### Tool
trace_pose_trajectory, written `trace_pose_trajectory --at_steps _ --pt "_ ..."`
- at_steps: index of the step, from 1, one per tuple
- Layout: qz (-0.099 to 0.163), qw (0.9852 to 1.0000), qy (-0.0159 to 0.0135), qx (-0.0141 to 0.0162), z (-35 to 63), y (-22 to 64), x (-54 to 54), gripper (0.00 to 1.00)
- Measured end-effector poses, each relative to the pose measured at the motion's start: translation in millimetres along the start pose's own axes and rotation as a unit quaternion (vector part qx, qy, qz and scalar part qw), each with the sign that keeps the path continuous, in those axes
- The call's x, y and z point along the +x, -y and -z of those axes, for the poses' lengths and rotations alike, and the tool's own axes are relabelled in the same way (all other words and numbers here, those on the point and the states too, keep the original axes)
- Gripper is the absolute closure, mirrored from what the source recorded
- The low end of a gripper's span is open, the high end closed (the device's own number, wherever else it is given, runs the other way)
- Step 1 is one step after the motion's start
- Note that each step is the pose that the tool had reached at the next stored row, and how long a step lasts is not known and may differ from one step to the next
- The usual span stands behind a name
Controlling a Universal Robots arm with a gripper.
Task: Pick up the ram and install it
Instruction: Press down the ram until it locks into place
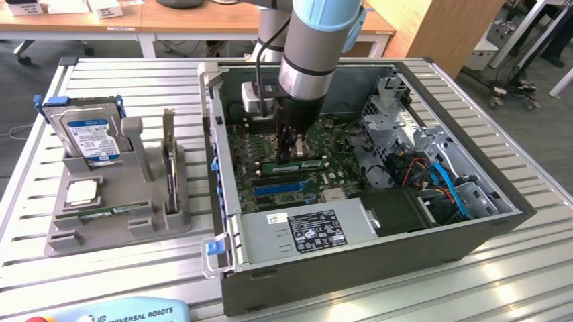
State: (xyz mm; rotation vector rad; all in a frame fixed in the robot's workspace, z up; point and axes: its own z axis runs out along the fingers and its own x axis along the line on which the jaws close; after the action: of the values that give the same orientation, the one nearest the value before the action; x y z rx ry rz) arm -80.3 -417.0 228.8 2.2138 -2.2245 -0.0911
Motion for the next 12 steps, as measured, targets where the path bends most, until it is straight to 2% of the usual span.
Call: trace_pose_trajectory --at_steps 12 --pt "0.000 1.0000 -0.0001 -0.0001 -1.6 0.1 0.1 0.90"
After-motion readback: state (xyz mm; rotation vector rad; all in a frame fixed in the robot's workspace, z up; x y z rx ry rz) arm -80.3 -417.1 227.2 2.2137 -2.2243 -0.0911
